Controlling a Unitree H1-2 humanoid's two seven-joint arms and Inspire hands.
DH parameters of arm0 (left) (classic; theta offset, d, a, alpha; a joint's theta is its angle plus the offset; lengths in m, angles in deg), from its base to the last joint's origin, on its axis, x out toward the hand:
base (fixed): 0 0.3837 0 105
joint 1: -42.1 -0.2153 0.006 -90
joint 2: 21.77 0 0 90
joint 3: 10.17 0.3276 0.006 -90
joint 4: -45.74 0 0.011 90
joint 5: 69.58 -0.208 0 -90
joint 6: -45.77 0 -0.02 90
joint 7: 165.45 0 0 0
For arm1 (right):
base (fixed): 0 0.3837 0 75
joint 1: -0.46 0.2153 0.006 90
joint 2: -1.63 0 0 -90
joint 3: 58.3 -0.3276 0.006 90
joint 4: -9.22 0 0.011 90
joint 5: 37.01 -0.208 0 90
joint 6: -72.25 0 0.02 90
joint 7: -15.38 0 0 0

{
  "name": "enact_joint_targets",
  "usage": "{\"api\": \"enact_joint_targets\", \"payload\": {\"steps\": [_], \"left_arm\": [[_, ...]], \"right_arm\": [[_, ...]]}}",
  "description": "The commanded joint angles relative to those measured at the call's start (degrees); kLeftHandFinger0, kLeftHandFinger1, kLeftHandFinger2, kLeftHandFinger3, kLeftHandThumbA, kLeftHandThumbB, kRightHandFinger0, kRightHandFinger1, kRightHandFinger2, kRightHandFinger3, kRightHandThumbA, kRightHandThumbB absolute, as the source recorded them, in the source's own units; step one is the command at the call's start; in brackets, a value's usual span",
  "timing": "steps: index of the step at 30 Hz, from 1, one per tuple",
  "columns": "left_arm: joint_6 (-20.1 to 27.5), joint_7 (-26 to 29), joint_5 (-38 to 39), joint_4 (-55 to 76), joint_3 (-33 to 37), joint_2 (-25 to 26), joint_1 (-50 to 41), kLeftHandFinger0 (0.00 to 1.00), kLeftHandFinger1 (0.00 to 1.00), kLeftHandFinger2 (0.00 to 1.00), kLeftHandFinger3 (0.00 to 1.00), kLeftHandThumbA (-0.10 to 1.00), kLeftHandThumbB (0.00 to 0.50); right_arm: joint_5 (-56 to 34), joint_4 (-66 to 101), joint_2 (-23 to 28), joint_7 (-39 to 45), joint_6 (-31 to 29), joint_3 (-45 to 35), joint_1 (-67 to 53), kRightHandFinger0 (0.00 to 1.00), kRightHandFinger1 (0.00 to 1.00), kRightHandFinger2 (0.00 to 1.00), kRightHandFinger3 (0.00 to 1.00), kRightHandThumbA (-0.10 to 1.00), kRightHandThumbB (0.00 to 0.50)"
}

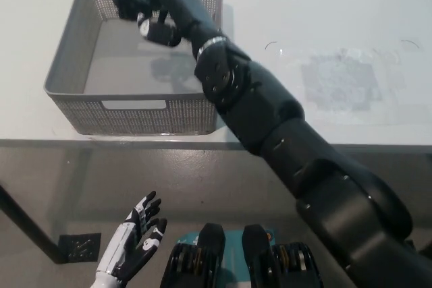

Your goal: Use the right hand to pick up a webcam and put it into a container on the left side

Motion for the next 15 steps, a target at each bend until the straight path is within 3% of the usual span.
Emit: {"api": "enact_joint_targets", "payload": {"steps": [1, 3, 6, 15], "left_arm": [[-0.47, -0.21, -1.31, 1.98, 0.51, 0.46, 1.13, 1.0, 1.0, 1.0, 1.0, 0.62, 0.03], [-0.1, -0.26, -1.5, 1.96, 0.57, 0.6, 1.32, 1.0, 1.0, 1.0, 1.0, 0.64, 0.034], [-0.71, -0.34, -1.49, 2.11, 0.55, 0.67, 1.74, 1.0, 1.0, 1.0, 1.0, 0.65, 0.059], [-0.75, -0.27, -2.09, 1.99, 0.83, 0.66, 2.43, 1.0, 1.0, 1.0, 1.0, 0.66, 0.078]], "right_arm": [[2.29, -2.13, -0.45, -3.28, -3.43, 2.12, 3.76, 0.03, 0.43, 0.83, 0.81, -0.1, 0.162], [2.94, -3.57, -0.59, -3.43, -2.7, 3.5, 3.37, 0.01, 0.4, 0.71, 0.7, -0.1, 0.182], [4.28, -5.11, -0.42, -4.75, -3.03, 5.65, 2.72, 0.0, 0.38, 0.74, 0.67, -0.1, 0.192], [5.64, -7.1, -0.37, -2.14, -1.64, 9.02, 1.21, 0.0, 0.43, 0.88, 0.82, -0.1, 0.167]]}}
